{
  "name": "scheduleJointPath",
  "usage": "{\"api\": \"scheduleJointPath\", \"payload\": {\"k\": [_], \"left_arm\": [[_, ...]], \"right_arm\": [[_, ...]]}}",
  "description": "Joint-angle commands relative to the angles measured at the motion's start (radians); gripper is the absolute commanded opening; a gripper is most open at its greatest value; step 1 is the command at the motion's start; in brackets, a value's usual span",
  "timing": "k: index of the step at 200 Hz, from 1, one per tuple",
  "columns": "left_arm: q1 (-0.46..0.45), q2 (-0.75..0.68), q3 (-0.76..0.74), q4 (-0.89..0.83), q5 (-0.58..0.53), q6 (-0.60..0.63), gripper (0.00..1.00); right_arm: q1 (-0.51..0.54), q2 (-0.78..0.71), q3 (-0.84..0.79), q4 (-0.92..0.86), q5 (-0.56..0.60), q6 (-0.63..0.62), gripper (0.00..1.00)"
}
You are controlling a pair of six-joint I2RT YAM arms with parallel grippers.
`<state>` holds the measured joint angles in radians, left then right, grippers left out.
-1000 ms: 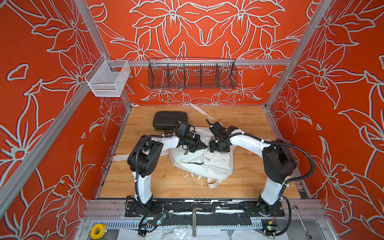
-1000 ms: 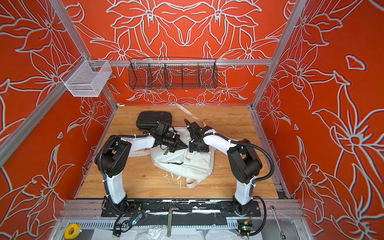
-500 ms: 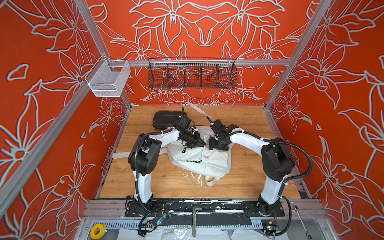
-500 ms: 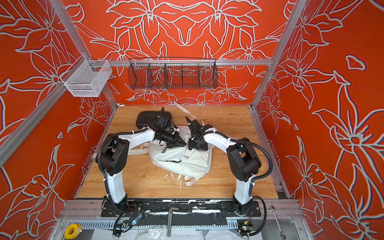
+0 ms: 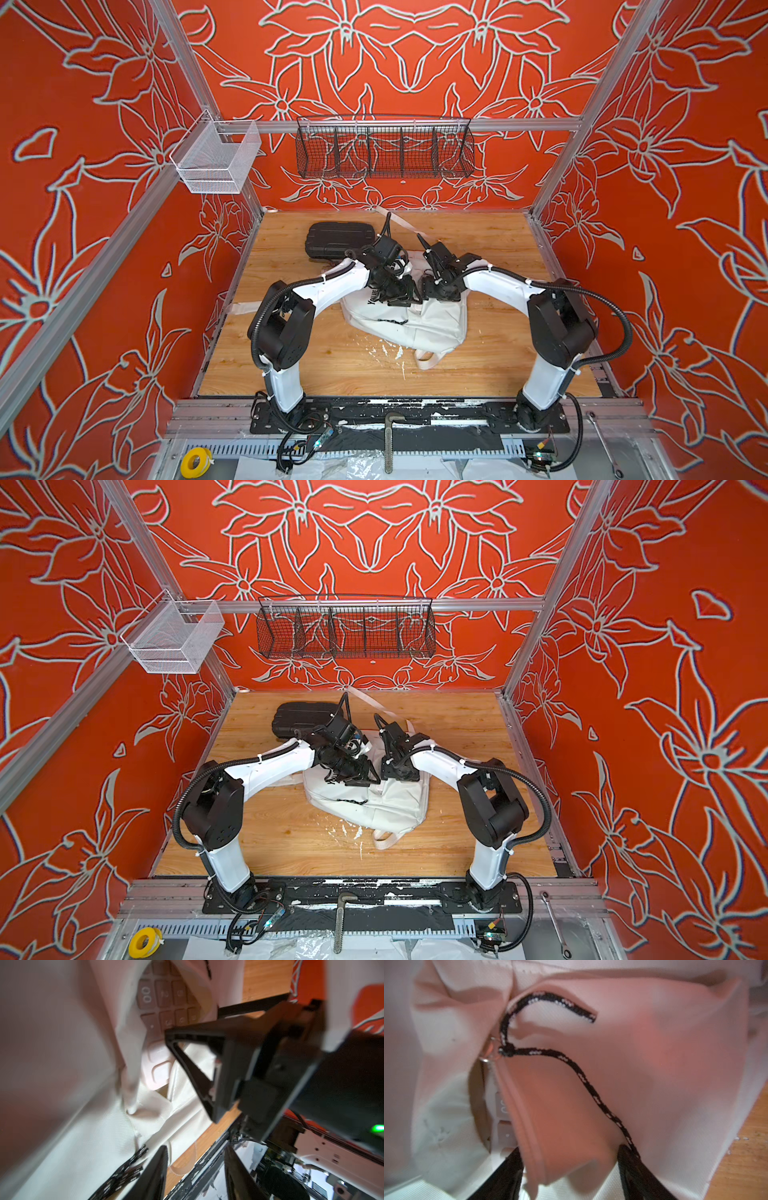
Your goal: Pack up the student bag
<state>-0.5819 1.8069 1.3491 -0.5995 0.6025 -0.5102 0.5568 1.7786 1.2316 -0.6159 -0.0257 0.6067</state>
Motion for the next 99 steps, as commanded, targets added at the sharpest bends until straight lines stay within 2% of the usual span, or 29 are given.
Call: {"api": "scheduleJointPath", "payload": {"k": [1, 32, 99], "left_arm": [[-0.011, -0.025, -0.025, -0.026, -0.14, 0.004, 0.46], [-0.018, 0.027, 0.012, -0.031, -0.204, 0.008, 0.48], [-0.029, 0.133, 0.044, -0.028, -0.257, 0.004, 0.49]], "right_arm": [[-0.005, 0.011, -0.054, -0.018, -0.083, 0.016, 0.73], [-0.005, -0.004, -0.057, -0.021, -0.099, -0.002, 0.72], [-0.006, -0.001, -0.064, -0.007, -0.13, 0.005, 0.71]]}}
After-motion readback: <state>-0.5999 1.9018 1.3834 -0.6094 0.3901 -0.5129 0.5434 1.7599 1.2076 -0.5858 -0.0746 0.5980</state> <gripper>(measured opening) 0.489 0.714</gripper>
